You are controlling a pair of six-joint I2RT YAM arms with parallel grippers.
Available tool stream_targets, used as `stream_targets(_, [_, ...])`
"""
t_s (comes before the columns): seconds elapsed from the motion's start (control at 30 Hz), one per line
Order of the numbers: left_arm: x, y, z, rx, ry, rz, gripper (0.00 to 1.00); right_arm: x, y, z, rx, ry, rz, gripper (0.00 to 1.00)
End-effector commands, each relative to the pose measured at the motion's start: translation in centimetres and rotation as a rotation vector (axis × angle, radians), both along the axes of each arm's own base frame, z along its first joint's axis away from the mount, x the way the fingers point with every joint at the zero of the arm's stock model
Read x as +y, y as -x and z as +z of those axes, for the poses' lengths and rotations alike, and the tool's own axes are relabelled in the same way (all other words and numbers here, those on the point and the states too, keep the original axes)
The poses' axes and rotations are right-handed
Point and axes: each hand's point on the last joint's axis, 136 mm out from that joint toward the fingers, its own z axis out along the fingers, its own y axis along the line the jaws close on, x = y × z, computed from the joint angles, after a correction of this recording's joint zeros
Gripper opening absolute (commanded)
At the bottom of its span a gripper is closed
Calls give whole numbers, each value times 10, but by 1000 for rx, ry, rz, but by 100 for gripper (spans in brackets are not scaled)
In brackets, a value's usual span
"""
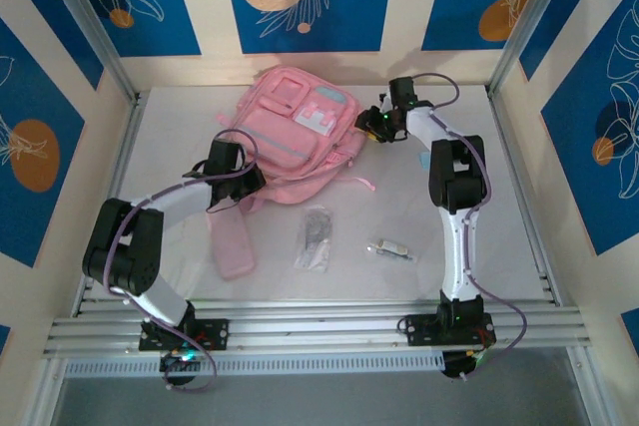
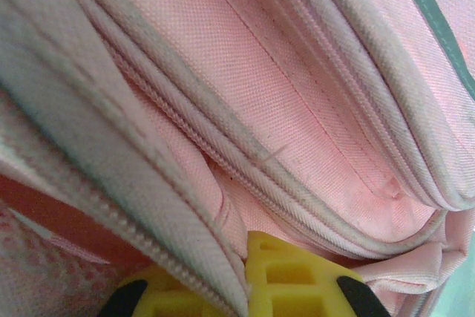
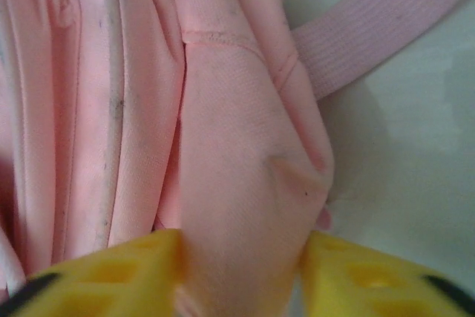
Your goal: Pack the student bag
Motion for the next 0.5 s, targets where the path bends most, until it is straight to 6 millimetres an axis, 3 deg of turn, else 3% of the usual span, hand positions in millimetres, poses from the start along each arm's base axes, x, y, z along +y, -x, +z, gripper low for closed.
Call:
stream_targets(0.0, [-8,-11,12,-52,19,-53,0,12,1,19,-4,-81,7,4])
stream_targets(0.1, [-8,-22,10,-58,1,-58,0,2,20,32,-28,-89,-24,0])
stream_targets(0.23, [-11,-51,10,-80,-2,-61,0,-4,65,47,-59,-88,-50,0])
stream_targets(0.33, [-18,-78,15,-106,13,-69,0,-1,101,45,-42,-78,-57,0])
stream_targets(0.4, [-23,-95,19,-121,21,-75,0,6,122,43,-30,-75,-55,10])
stream_targets(0.47, [-26,-108,23,-133,24,-78,0,11,141,39,-15,-47,-49,27])
